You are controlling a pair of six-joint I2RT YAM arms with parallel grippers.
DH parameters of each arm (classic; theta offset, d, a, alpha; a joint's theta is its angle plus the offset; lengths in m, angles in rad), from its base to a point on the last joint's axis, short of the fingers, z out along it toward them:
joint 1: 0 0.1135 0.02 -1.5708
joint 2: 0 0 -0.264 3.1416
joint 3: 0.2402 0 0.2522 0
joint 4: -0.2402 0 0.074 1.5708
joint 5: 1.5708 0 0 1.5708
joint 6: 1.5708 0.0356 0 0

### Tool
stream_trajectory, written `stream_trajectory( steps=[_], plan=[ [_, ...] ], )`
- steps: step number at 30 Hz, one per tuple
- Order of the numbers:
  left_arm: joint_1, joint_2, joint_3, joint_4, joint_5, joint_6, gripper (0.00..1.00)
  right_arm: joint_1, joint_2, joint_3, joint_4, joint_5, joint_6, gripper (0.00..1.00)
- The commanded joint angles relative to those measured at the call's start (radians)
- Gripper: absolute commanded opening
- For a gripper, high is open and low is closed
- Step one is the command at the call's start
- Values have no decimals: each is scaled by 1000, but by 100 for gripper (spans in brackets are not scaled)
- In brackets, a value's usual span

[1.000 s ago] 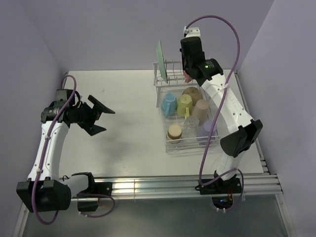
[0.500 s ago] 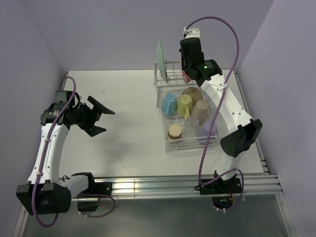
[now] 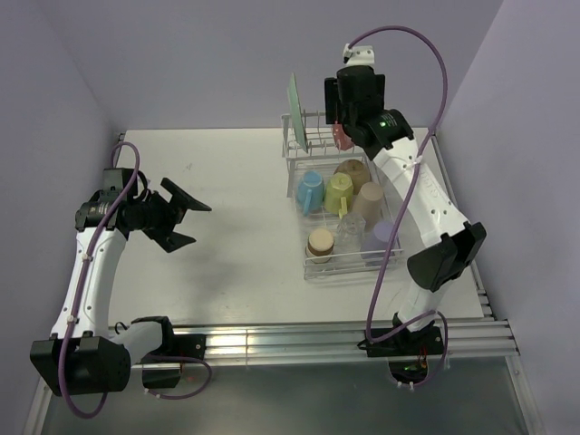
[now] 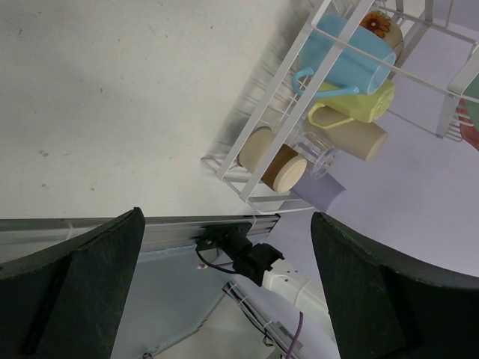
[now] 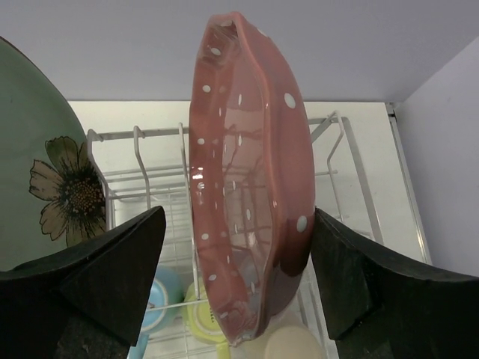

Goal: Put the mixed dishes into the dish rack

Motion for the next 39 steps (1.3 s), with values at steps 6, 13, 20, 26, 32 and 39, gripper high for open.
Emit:
stream_trajectory(
  steps=[6, 13, 20, 26, 32, 39],
  plan=[
    [0, -25, -15, 24, 8, 2, 99, -2, -84, -8, 52, 33, 11, 86],
    [0, -33, -27, 20, 3, 10, 99, -2, -130, 4, -7, 51, 68, 98],
    [-6, -44, -52, 37, 7, -3, 99, 0, -256, -31, -72, 62, 100, 100],
    [-124, -10, -52, 76, -43, -49, 99, 1, -475, -264, -184, -200, 270, 100],
    [-338, 31, -67, 161, -107, -179, 99, 55, -723, -659, -207, -427, 345, 100],
    [-459, 51, -102, 233, -130, -256, 99, 61, -1029, -1077, -135, -573, 445, 100]
  ],
)
